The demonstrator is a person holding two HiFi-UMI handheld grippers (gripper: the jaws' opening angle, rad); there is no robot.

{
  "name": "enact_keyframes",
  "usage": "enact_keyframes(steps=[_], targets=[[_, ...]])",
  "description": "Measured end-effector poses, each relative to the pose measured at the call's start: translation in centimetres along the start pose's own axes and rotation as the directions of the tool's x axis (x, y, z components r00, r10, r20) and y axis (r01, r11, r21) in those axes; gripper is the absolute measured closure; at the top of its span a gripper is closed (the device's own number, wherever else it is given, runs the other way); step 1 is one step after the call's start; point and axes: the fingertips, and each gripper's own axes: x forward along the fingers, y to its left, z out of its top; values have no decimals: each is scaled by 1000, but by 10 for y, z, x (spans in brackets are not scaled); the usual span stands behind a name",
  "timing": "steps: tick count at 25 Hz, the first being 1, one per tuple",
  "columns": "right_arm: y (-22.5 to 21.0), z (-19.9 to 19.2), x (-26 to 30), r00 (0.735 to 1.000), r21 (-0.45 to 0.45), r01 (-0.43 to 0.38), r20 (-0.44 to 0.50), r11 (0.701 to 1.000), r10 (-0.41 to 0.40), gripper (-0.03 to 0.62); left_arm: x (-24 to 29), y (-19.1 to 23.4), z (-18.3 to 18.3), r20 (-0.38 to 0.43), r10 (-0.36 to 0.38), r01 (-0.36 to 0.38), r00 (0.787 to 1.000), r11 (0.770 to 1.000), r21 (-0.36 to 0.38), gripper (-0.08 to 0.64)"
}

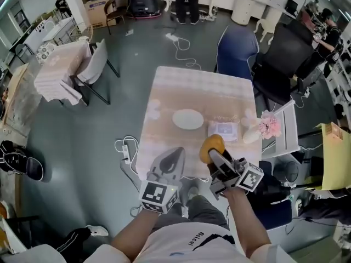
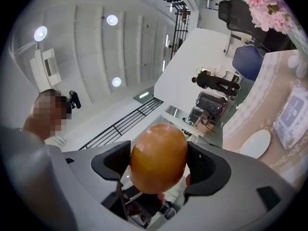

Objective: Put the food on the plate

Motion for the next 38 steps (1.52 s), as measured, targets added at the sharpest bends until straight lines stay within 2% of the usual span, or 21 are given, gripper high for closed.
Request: enact_keyframes(steps=[4, 7, 10, 16, 19, 26, 38], targets=[[-40, 5, 20, 998, -30, 53, -16, 998, -54, 236, 23, 19, -13, -27, 0, 0, 1000, 1000, -9, 555], [-81, 0, 34, 990, -65, 125, -59, 990, -129, 236, 41, 35, -25, -45, 18, -18, 999, 1000, -7, 555], [-123, -8, 44, 972, -115, 192, -113, 975, -205, 236, 59, 52, -38, -61, 42, -43, 997, 999, -12, 555], [-192, -20, 58, 934, -208, 276, -171, 938, -313, 236, 92, 80, -72, -93, 77, -80, 993, 996, -30, 555], [-223, -27, 61, 902, -287, 324, -195, 901, -386, 236, 103, 89, -89, -112, 87, -92, 990, 995, -37, 555], [-278, -43, 71, 818, -466, 389, -223, 795, -531, 236, 123, 111, -119, -130, 96, -103, 987, 994, -47, 555], [-329, -59, 78, 705, -698, 354, -238, 623, -668, 236, 143, 132, -149, -142, 95, -103, 985, 993, -50, 555]])
